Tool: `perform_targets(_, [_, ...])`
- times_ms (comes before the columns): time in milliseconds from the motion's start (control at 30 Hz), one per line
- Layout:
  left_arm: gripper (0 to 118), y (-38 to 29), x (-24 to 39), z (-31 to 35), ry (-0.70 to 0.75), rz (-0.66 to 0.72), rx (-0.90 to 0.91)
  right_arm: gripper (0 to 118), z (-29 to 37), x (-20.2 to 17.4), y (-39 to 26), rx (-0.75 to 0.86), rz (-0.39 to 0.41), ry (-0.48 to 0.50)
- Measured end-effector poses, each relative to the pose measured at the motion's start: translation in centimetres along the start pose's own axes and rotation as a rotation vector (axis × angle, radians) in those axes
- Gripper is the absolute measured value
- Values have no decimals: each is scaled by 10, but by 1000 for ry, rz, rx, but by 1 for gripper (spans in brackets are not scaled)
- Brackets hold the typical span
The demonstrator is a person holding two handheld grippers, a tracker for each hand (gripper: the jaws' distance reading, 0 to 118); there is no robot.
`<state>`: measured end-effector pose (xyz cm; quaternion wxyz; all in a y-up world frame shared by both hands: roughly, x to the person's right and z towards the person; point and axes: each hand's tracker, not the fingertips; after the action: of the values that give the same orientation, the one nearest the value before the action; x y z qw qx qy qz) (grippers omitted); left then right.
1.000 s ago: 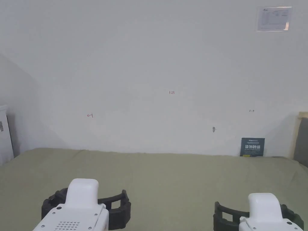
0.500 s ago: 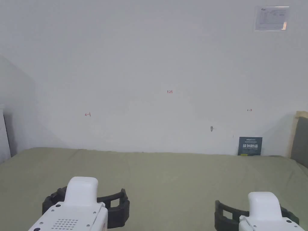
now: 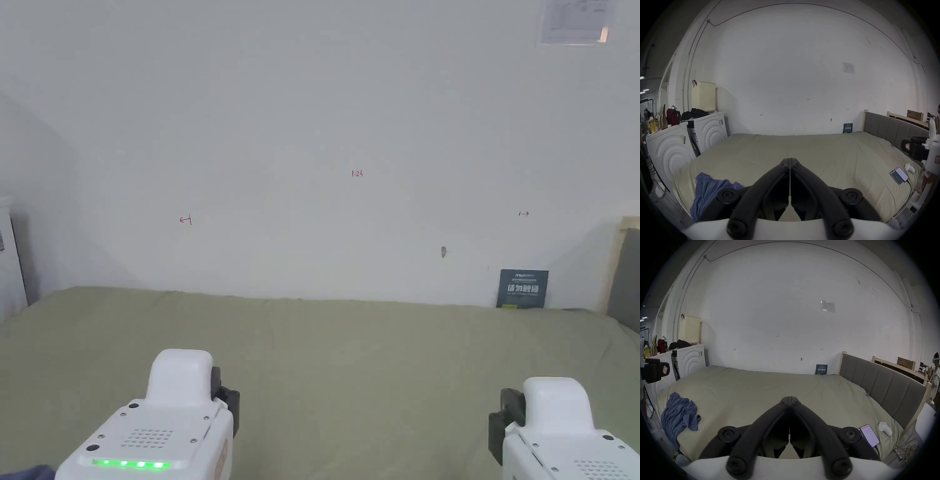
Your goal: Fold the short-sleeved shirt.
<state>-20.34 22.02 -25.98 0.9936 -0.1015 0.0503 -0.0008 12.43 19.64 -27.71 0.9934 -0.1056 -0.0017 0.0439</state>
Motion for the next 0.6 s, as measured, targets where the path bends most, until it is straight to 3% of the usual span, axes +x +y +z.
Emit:
perform_targets(167, [0, -2, -16, 8, 39, 20, -7, 1, -8, -10, -2, -15, 9, 28])
perform_targets(300, [0, -7, -46, 16, 122, 30, -8, 1, -20, -32, -2, -27, -2, 104])
perform_targets(600, [0, -24, -139, 87, 412, 65, -40, 1, -27, -148, 3, -18, 23, 425])
